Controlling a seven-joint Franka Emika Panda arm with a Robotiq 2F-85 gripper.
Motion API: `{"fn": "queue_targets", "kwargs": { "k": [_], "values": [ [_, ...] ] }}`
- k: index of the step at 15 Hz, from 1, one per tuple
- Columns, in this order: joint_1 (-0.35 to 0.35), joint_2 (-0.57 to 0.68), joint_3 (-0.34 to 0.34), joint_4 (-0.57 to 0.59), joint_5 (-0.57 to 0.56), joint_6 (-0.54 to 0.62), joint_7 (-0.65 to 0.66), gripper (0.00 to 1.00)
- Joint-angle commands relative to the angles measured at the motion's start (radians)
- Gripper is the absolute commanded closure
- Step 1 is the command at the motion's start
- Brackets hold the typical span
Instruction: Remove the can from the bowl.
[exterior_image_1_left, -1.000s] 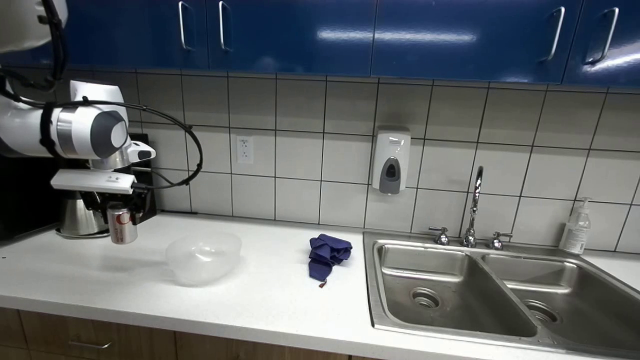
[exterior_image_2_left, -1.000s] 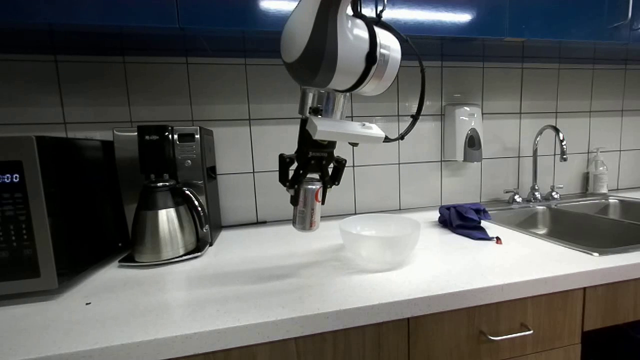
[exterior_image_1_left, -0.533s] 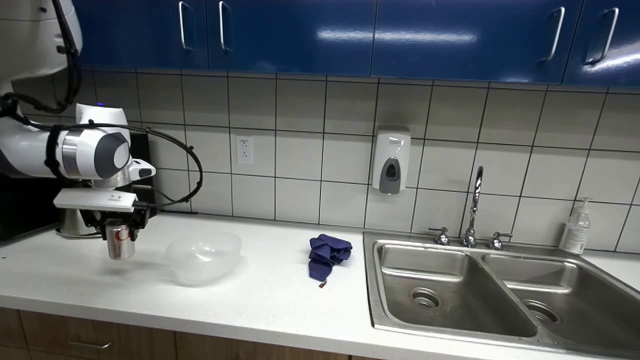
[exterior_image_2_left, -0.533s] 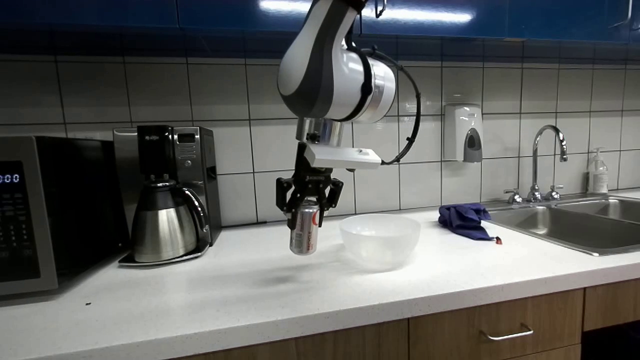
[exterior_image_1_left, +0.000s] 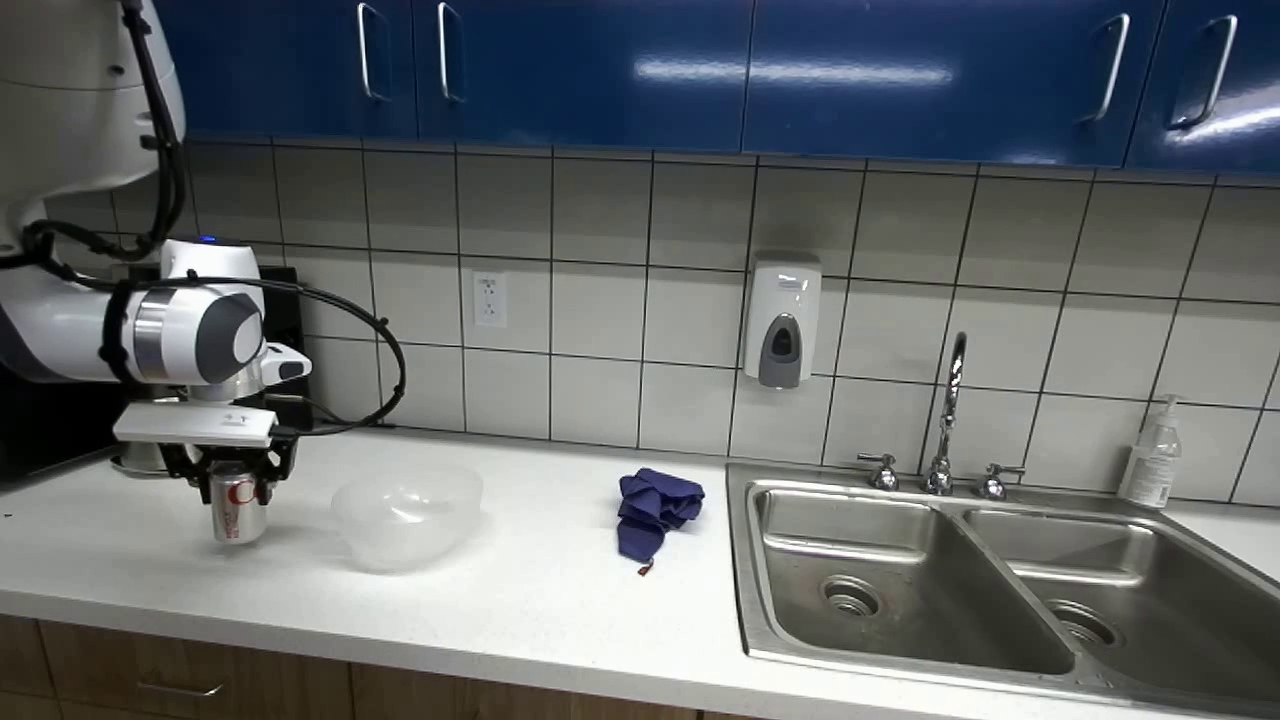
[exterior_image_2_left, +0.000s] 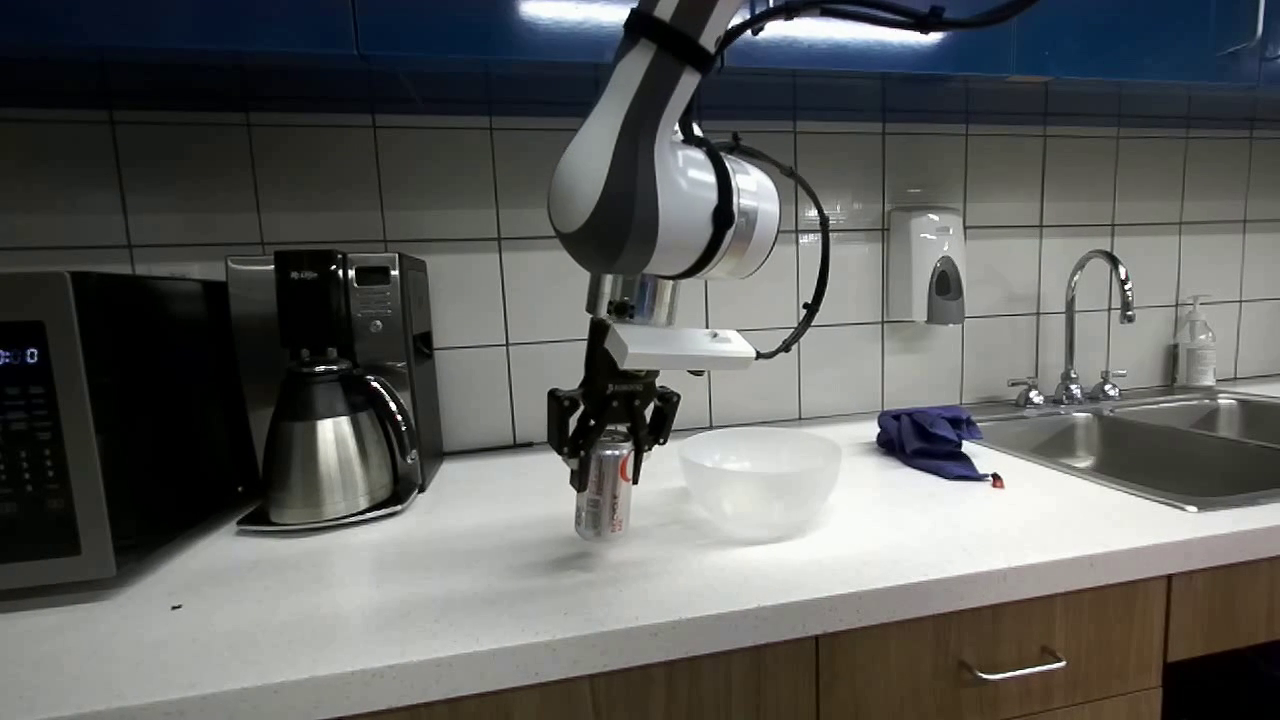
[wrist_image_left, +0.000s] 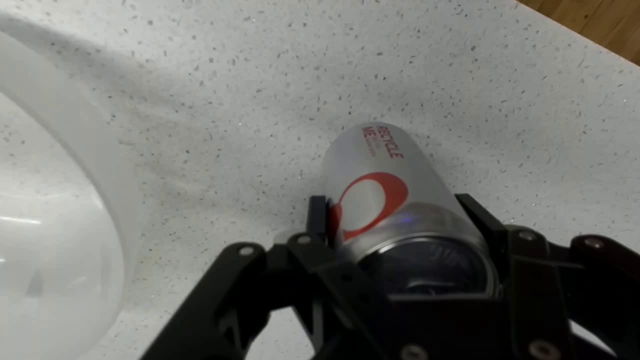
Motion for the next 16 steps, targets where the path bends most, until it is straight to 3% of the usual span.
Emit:
{"fn": "queue_targets", "kwargs": {
  "k": [1,15,16],
  "values": [
    [0.012,0.026,0.000,0.033,-0.021,0.000,-0.013,0.61],
    [0.051,0.074,-0.018,0.058,-0.076,-0.016,-0.001,0.61],
    [0.053,0.077,-0.019,0.059,-0.079,-0.018,0.000,0.11]
  ]
}}
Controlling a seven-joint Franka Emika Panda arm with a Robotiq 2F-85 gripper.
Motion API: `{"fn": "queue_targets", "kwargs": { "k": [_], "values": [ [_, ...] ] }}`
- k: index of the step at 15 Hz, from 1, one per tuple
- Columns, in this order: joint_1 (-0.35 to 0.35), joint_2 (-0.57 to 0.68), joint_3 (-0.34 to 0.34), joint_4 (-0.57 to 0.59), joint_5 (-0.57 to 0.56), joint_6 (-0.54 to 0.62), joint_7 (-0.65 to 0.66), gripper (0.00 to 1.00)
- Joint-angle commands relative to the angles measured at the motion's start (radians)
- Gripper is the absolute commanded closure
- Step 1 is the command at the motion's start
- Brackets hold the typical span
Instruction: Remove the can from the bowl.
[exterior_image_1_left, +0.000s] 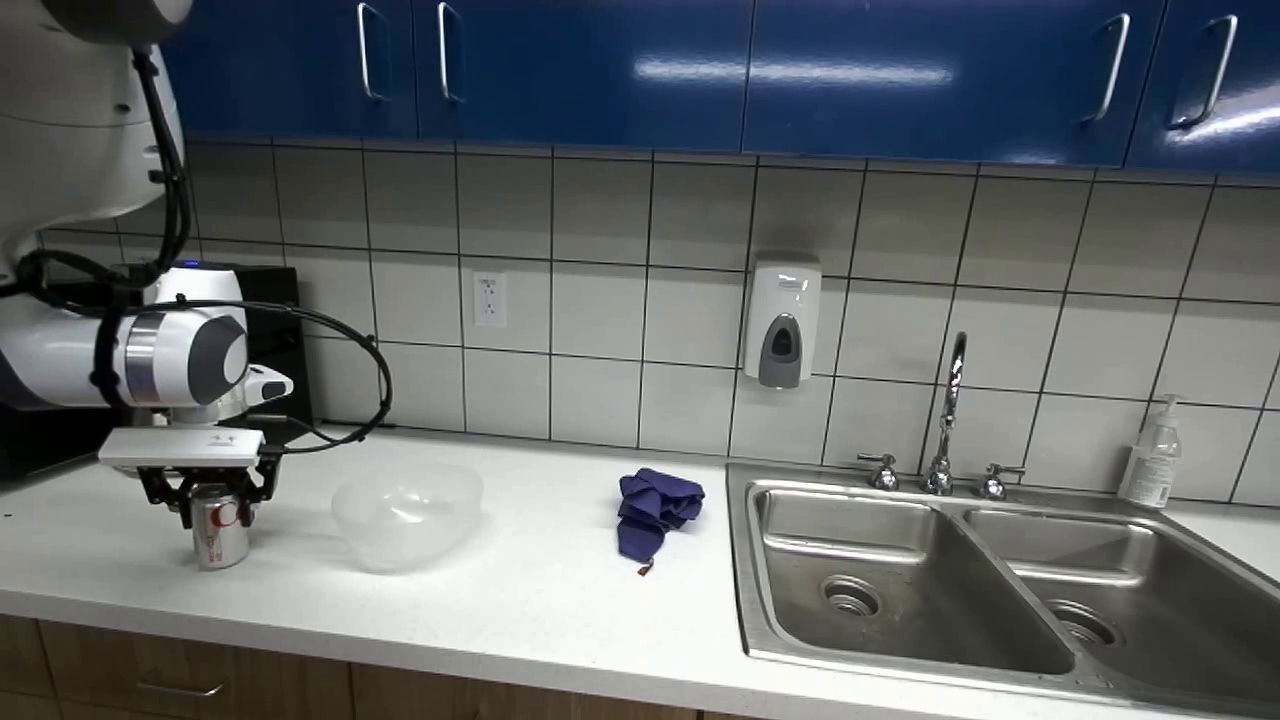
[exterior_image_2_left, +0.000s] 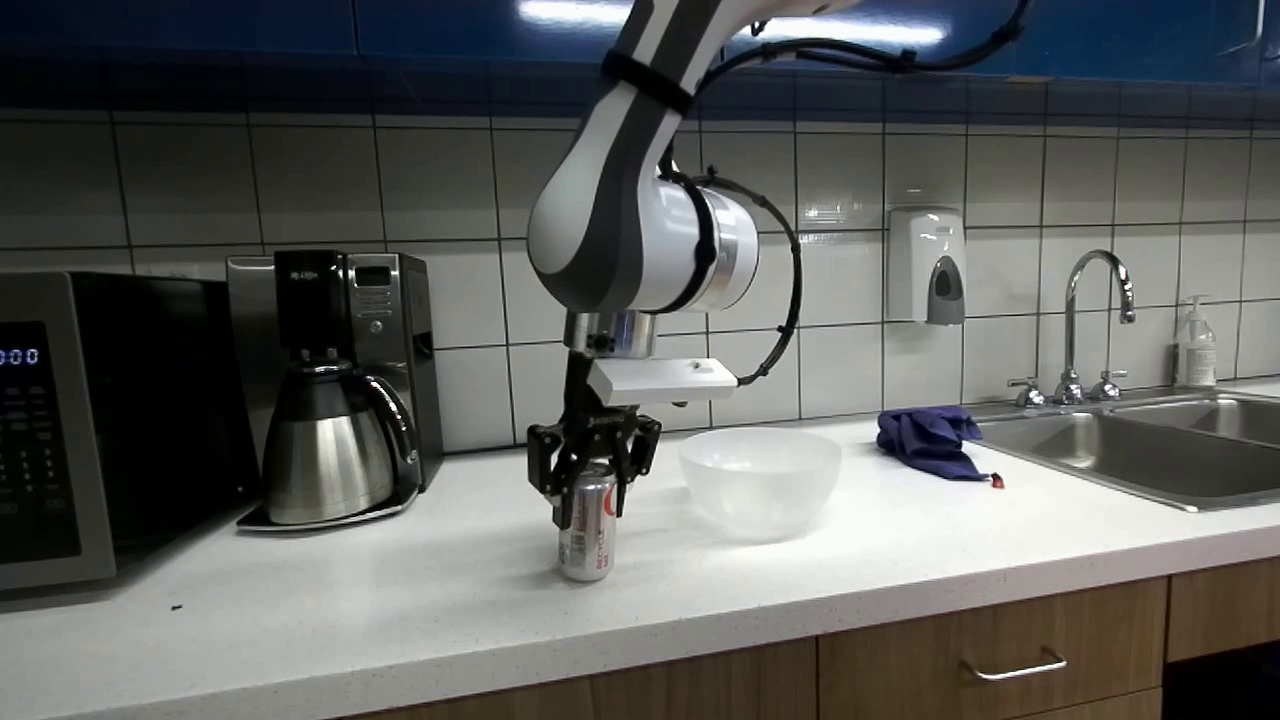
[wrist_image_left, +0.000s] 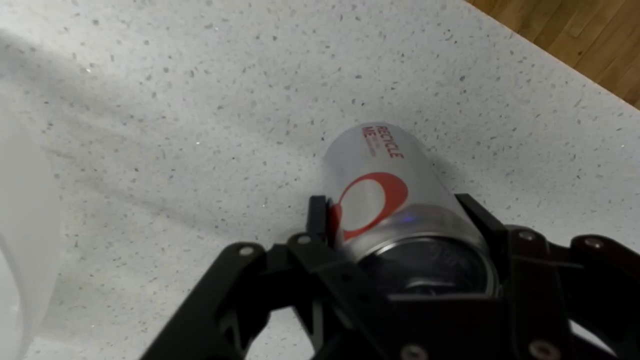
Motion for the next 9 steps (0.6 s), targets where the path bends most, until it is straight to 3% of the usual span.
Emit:
{"fn": "queue_targets", "kwargs": {
  "k": [1,3,9],
  "values": [
    [0.018,0.005,-0.019,0.024,-0.031,-0.018,0.002,0.10],
    [0.021,0.003,-0.022,0.026,-0.035,-0.018,0.004,0.01],
    [0.014,-0.031,-0.023,0.039,-0.031,-0.024,0.003,0.00]
  ]
}}
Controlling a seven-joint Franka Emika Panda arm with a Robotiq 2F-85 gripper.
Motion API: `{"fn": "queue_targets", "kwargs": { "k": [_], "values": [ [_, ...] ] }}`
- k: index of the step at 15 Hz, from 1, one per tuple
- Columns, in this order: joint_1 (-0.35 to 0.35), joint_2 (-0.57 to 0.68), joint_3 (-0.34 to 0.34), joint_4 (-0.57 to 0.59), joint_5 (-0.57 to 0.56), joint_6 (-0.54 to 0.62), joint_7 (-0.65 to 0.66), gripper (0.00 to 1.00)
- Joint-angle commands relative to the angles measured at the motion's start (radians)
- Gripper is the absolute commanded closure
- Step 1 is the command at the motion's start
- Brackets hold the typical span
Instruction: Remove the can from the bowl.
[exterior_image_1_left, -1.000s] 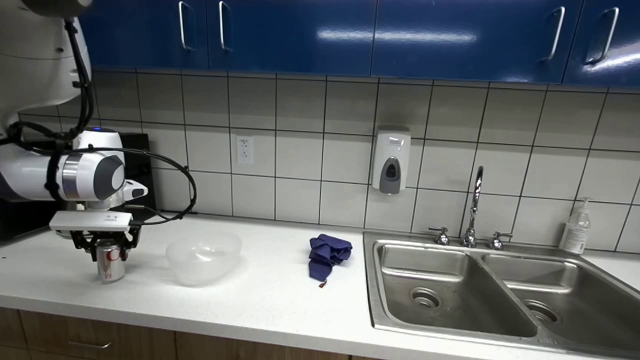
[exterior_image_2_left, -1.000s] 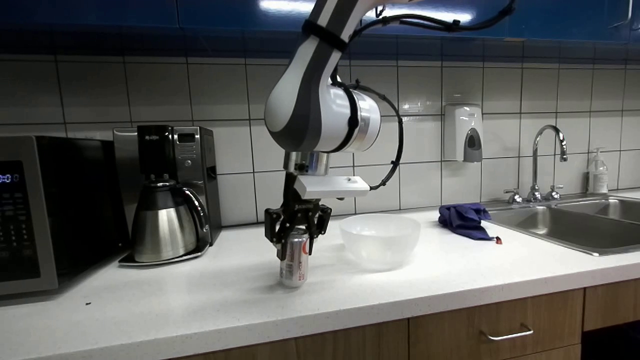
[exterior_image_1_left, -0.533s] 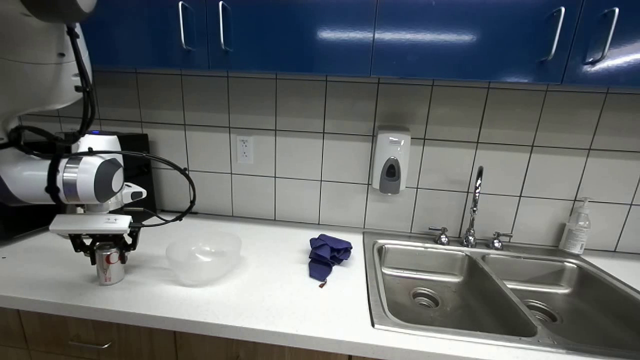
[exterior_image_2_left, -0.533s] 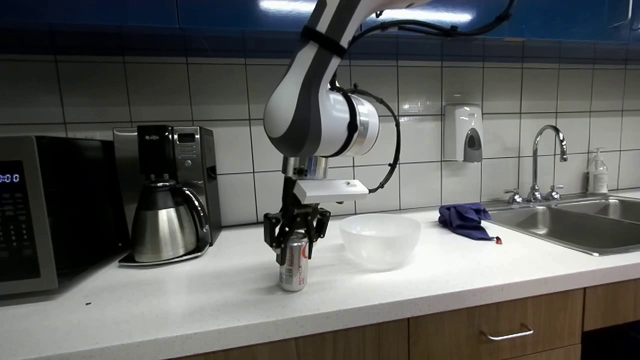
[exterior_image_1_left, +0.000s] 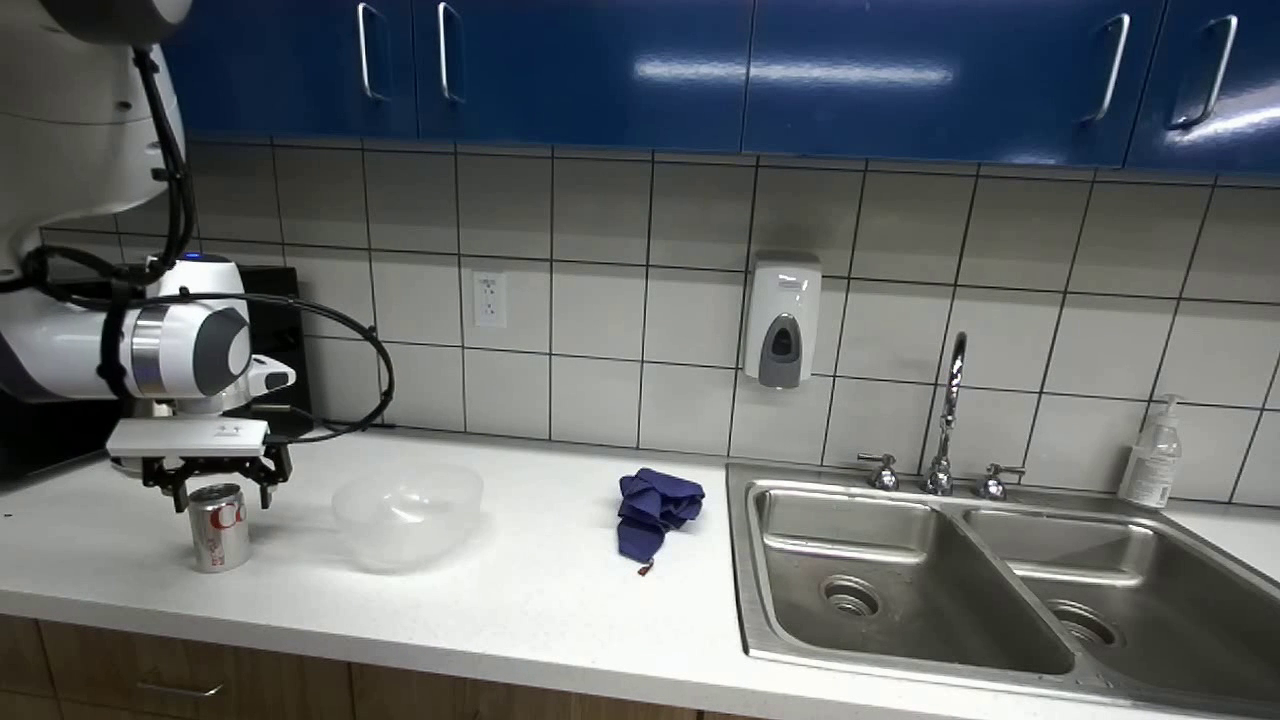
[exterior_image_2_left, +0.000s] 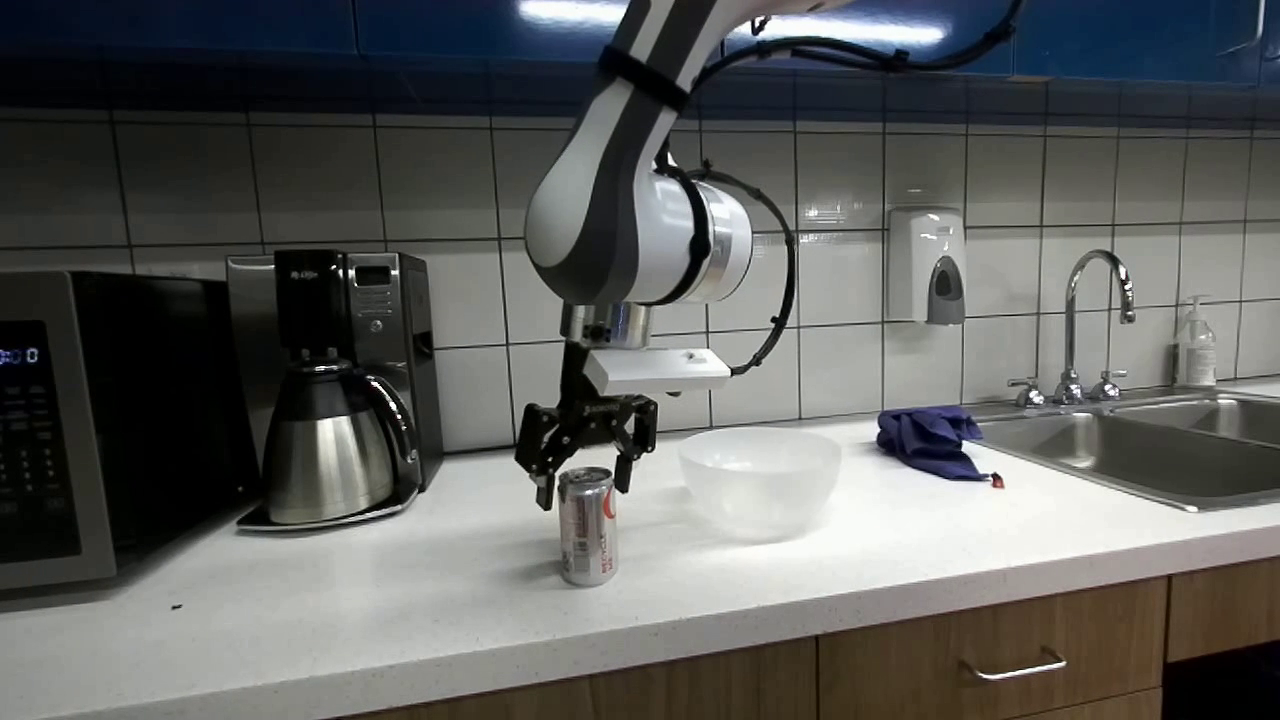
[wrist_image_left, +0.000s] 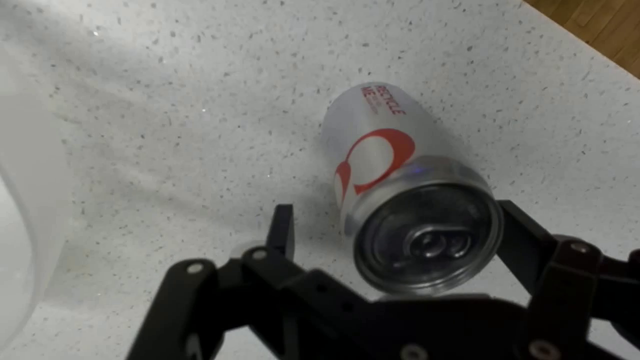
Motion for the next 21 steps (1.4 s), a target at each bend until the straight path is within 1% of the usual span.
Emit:
{"fn": "queue_targets", "kwargs": {
  "k": [1,6,9,11,14,21],
  "values": [
    [0.006,-0.040,-0.012,0.013,-0.019,-0.025,0.004,0.00],
    [0.000,-0.102,-0.006,0.005,-0.012,-0.031,0.003,0.00],
    [-0.011,-0.155,0.003,-0.005,0.003,-0.062,-0.001,0.00],
    [-0.031,-0.190,0.025,-0.014,0.039,-0.107,-0.021,0.00],
    [-0.047,-0.270,0.035,-0.047,0.095,-0.190,-0.031,0.00],
    [-0.057,-0.489,0.023,-0.153,0.223,-0.330,-0.096,0.00]
  ]
}}
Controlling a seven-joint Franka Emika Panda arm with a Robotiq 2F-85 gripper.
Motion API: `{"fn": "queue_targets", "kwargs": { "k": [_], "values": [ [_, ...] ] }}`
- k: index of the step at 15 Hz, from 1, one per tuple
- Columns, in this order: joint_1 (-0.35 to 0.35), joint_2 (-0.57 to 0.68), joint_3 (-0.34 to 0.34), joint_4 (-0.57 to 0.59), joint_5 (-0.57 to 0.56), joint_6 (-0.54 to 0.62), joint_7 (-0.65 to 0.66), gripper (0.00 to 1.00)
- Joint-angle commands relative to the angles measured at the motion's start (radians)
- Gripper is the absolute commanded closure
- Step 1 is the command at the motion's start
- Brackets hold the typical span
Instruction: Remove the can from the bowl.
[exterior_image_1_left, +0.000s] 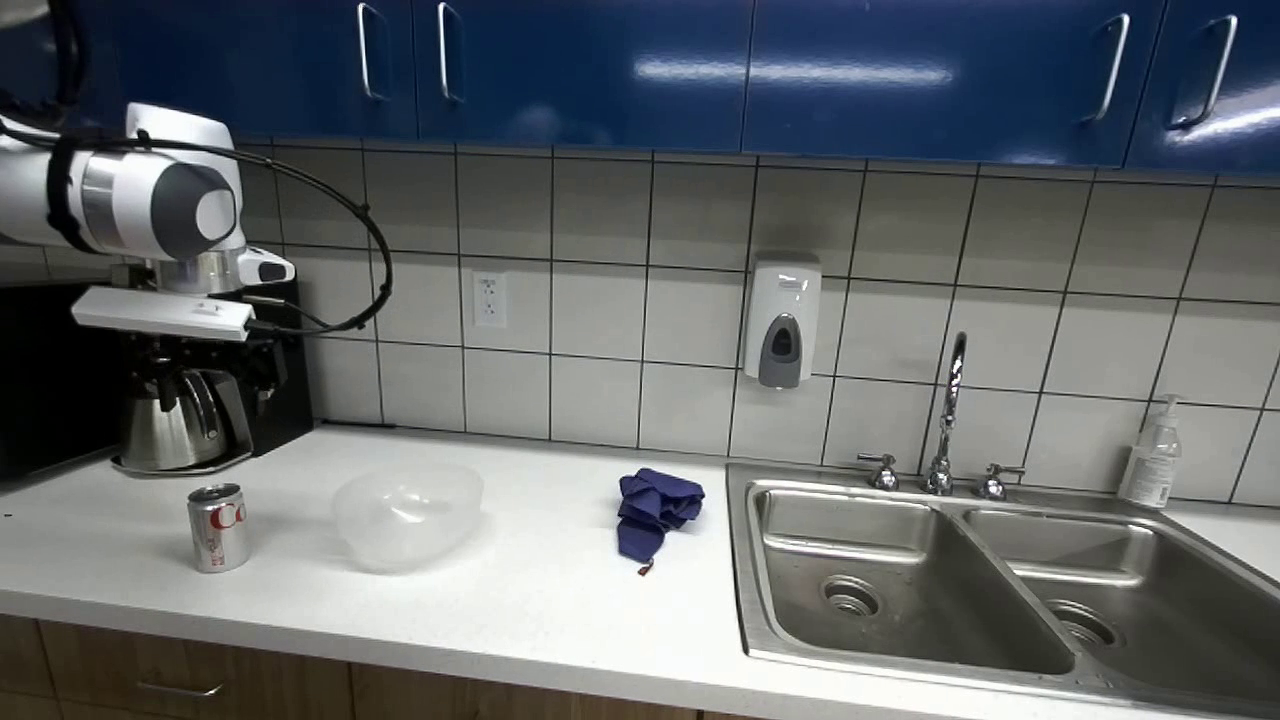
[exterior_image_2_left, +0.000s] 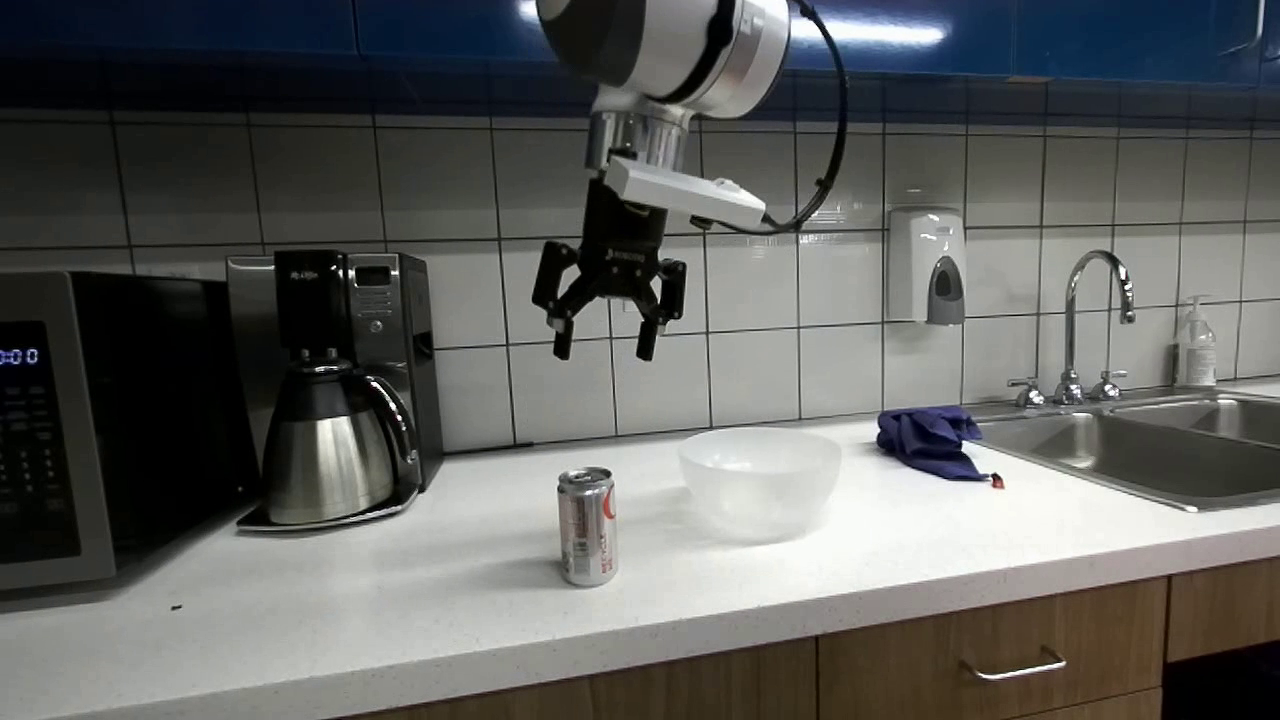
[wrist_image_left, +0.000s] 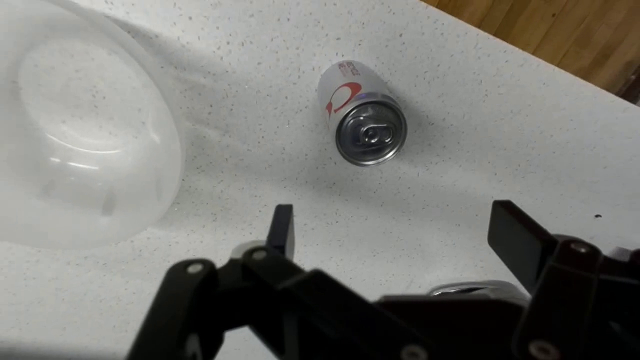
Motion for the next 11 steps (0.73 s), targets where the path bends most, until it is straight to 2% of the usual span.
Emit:
{"fn": "queue_targets", "kwargs": {
  "k": [1,10,11],
  "values": [
    [-0.017,-0.164,0.005,-0.095,0.071,-0.083,-0.068,0.00],
    [0.027,-0.457,-0.058,-0.243,0.177,-0.292,-0.173,0.00],
    [0.015,-0.367,-0.038,-0.183,0.133,-0.242,-0.120,0.00]
  ]
}}
